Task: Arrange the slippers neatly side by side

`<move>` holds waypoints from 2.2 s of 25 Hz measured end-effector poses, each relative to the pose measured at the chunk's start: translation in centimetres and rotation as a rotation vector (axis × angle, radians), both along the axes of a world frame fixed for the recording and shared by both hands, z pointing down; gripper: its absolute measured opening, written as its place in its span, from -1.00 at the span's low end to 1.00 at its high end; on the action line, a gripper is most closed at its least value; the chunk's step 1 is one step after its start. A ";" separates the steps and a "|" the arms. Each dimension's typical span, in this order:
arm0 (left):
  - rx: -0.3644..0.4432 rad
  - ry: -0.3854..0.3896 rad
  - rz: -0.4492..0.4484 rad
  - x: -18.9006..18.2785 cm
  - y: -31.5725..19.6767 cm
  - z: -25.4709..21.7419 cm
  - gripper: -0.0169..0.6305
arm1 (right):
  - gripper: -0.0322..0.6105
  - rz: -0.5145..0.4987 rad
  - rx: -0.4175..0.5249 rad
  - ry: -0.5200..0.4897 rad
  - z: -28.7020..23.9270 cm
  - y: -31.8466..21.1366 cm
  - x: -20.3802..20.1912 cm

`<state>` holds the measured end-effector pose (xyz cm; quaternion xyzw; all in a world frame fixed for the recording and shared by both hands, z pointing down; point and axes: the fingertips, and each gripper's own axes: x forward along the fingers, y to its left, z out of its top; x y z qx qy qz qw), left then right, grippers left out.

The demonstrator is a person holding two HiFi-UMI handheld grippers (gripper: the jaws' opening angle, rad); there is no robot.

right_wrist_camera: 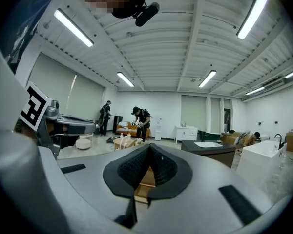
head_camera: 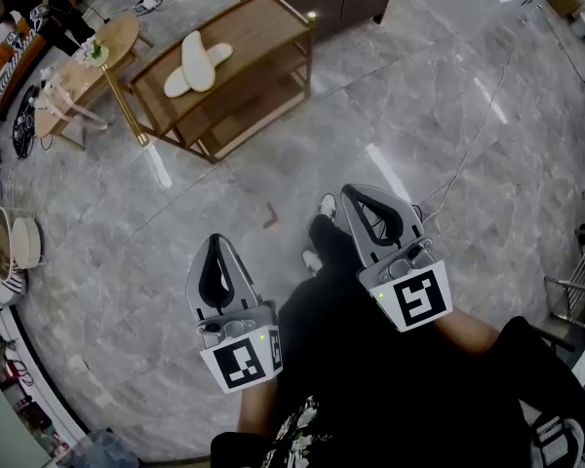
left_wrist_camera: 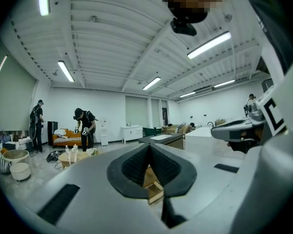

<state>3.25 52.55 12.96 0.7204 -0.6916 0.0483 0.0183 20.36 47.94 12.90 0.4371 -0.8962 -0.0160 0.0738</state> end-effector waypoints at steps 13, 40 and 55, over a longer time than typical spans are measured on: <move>-0.067 -0.007 -0.017 -1.2 0.1 1.3 -0.99 | -0.93 -0.072 -0.053 0.036 1.8 -0.4 -1.7; -0.081 -0.013 0.010 -2.1 -8.3 1.3 -0.99 | -0.93 -0.054 -0.068 0.024 2.6 -8.9 -2.5; -0.077 -0.070 0.041 -1.4 -17.3 -1.7 -0.99 | -0.93 -0.042 -0.043 -0.045 1.7 -18.3 -2.1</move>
